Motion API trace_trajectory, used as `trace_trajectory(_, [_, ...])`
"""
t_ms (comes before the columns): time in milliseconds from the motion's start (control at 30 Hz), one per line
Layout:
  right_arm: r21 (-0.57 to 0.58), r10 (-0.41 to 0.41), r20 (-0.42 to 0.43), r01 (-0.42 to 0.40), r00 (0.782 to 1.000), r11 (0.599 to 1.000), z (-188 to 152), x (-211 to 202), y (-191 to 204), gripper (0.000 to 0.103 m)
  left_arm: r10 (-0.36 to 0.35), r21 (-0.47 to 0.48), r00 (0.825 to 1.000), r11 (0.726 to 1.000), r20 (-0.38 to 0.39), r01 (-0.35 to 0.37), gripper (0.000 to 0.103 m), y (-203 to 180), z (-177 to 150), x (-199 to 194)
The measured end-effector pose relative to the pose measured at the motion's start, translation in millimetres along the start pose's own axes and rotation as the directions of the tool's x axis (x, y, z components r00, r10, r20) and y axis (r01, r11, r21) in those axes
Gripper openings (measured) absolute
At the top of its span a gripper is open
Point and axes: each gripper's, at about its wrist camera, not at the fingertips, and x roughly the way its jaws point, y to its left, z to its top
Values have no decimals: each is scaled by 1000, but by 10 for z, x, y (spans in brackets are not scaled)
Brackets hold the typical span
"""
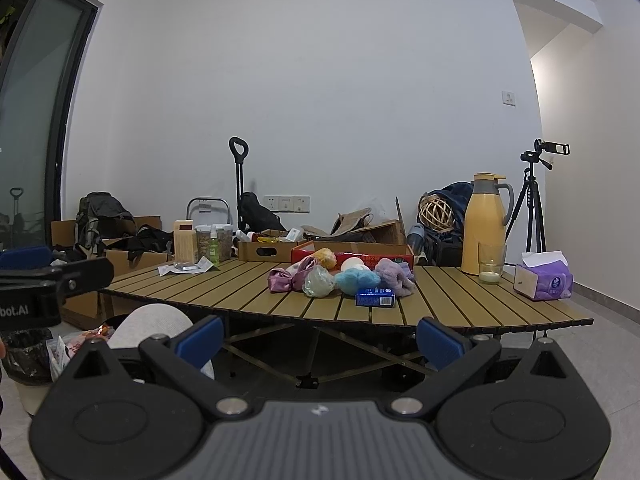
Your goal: Organize soft objects
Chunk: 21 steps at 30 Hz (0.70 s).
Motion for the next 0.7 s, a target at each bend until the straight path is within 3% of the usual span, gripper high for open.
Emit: trace_trajectory(700, [7,4,-9,-4,1000,1000,-10,99,-2,103,0,-1,1000,1000,-8,0,103,9,-66,84])
